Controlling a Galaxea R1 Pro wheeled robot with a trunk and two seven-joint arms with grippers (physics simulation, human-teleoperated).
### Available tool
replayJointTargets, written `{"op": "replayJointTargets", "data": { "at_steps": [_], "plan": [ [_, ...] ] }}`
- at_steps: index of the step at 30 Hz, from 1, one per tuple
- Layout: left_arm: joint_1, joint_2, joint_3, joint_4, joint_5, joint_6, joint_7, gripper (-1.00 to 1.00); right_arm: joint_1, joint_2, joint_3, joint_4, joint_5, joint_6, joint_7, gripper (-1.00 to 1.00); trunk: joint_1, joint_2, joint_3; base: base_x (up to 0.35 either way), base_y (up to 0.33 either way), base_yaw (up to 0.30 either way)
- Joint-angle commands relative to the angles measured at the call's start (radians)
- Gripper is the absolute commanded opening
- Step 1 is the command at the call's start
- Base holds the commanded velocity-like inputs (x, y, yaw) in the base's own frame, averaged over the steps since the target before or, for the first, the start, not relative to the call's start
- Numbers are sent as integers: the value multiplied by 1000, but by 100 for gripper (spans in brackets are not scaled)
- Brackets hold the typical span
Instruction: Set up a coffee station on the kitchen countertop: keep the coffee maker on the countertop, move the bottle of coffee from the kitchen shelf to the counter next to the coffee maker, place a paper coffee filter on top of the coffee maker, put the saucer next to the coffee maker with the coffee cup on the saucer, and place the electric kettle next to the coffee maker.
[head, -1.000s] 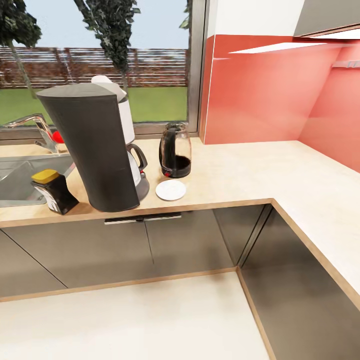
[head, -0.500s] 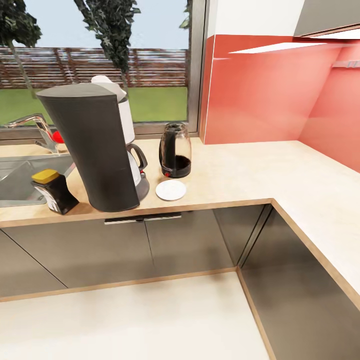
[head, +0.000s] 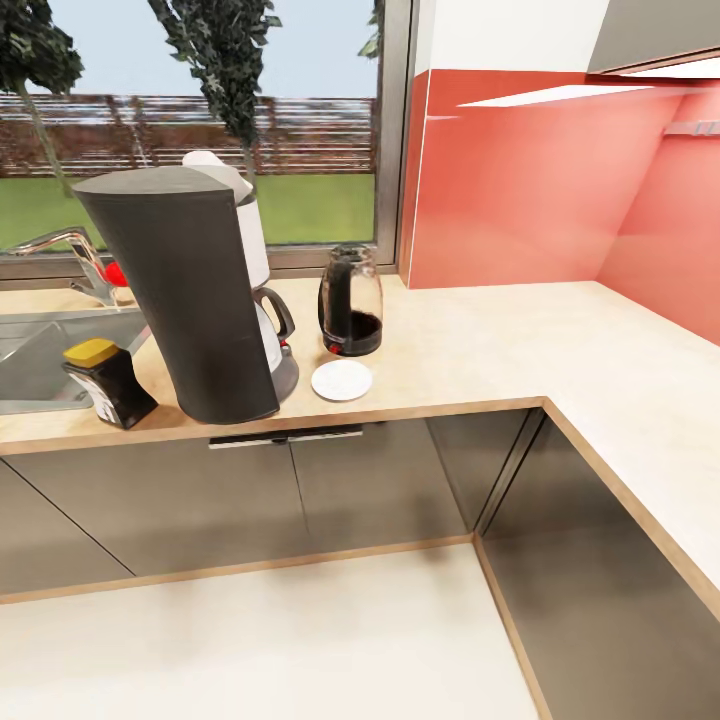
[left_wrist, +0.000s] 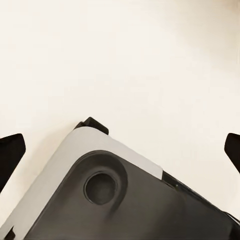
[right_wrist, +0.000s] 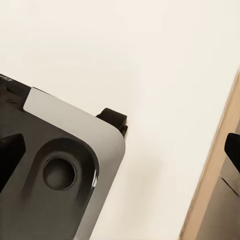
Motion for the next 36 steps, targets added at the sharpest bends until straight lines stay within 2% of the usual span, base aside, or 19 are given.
{"op": "replayJointTargets", "data": {
  "at_steps": [1,8,18,31,36],
  "plan": [
    [1,0,1,0,9,1,-6,100,-1,0,1,3,2,-6,1,100,0,0,-1,0,0,0],
    [1,0,4,-2,9,1,-6,100,-2,0,1,3,2,-5,0,100,0,0,-1,0,0,46],
    [0,0,26,-2,9,2,-7,100,-2,0,2,3,2,-5,0,100,0,0,-1,0,0,260],
    [1,0,29,-2,8,2,-8,100,-2,1,2,3,2,-6,-1,100,0,0,-1,3,2,267],
    [1,0,29,-2,9,2,-11,100,-1,1,2,3,2,-5,-1,100,0,0,-1,162,149,132]
  ]
}}
